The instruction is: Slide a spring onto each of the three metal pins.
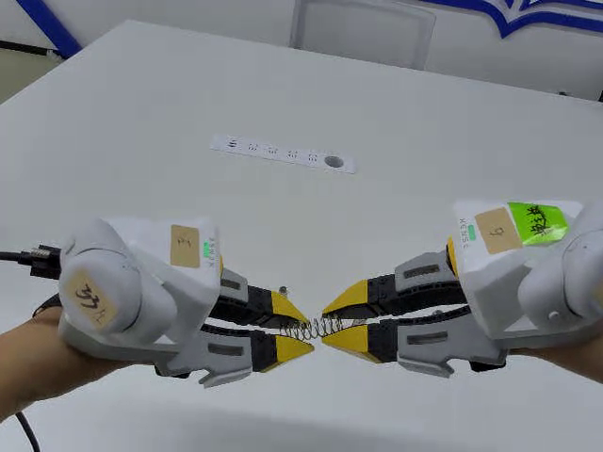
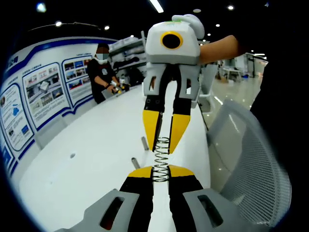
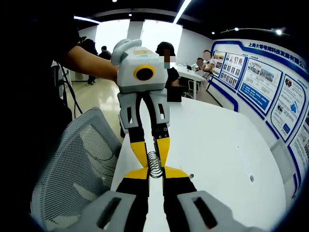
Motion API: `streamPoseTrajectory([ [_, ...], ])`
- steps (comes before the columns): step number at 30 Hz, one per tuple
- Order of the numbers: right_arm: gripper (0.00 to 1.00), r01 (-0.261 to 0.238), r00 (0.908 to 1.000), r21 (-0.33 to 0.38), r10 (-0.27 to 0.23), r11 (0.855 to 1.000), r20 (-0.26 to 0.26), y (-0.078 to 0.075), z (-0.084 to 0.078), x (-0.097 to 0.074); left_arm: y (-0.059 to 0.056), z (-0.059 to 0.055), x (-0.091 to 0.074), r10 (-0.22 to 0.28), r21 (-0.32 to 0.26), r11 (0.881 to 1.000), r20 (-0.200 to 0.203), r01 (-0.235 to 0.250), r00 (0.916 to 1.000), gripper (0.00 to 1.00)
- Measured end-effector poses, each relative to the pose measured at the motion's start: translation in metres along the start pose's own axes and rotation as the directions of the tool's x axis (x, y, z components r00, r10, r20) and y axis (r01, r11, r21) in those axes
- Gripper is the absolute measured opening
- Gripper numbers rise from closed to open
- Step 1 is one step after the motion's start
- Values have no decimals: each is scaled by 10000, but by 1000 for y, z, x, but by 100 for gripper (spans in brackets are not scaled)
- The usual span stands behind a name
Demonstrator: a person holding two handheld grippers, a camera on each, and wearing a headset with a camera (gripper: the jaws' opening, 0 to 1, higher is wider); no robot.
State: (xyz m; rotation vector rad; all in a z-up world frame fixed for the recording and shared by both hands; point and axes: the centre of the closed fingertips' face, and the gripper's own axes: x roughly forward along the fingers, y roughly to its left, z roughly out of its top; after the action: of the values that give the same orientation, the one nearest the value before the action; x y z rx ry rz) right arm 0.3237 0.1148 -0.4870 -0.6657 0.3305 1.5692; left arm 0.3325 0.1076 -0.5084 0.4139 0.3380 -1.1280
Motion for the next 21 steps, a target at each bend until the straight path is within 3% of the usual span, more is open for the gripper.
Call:
streamPoseTrajectory([
  [7, 11, 4, 9991, 336, -18, 9994, 422, 2, 8, 1, -2, -1, 1, -21, 43, 10000, -29, 21, 10000, 10],
  [15, 11, -9, 9988, 311, -6, 9995, 481, 5, 11, 5, -5, -4, 5, -30, -58, 10000, -79, 29, 10000, 10],
  [17, 11, -153, 9936, 765, 66, 9970, 1131, 7, 24, 7, -5, -4, 6, -13, -57, 10000, -46, 13, 10000, 10],
  [21, 11, 17, 9959, 496, -62, 9988, 905, 3, 27, 11, -2, -1, 9, 63, 3, 10000, -89, -63, 9999, 10],
])
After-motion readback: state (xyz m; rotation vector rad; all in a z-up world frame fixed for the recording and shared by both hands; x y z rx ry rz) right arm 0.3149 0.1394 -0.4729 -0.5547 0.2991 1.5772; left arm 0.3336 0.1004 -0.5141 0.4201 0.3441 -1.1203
